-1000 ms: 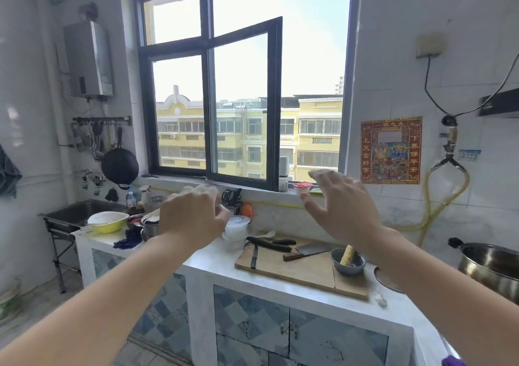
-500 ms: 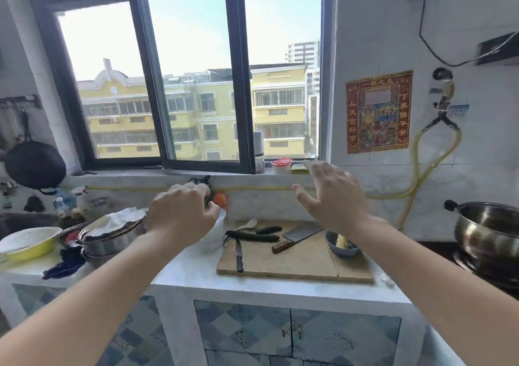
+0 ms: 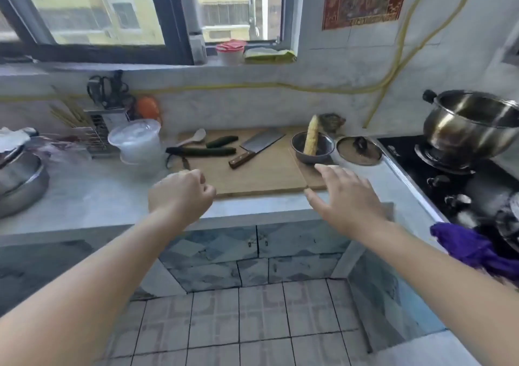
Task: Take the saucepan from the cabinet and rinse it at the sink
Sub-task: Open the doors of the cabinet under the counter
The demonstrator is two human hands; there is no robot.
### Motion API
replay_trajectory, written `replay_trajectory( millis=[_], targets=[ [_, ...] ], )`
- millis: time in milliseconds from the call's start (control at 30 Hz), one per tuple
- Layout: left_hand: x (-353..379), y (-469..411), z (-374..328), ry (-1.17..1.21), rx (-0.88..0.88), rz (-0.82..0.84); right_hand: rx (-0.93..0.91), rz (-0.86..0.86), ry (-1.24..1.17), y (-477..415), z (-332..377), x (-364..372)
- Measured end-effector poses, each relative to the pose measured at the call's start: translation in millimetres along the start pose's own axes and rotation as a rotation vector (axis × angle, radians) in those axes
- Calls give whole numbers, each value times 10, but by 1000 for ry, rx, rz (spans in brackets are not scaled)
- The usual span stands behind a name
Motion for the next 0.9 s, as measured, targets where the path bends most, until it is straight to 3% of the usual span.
replay_trajectory(
  millis=[167,433,900],
  targets=[
    [1090,22,425,36,-162,173,-28,123,-36,26,-43,1030],
    [2604,158,937,252,-216,361,-35,297,-128,44,196,2715],
    [4564,-266,1548,570,-443,426,93,496,-312,-527,829,4781]
  ],
)
Point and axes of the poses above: each hand's wrist, its own y-axis away from the middle knuckle, its own x-axis out of the palm, z = x × y, the point moved 5 cm from there along -y, towards the middle knuckle, and after that the axes turned 15 degrees about y, right-handed, at the moved point
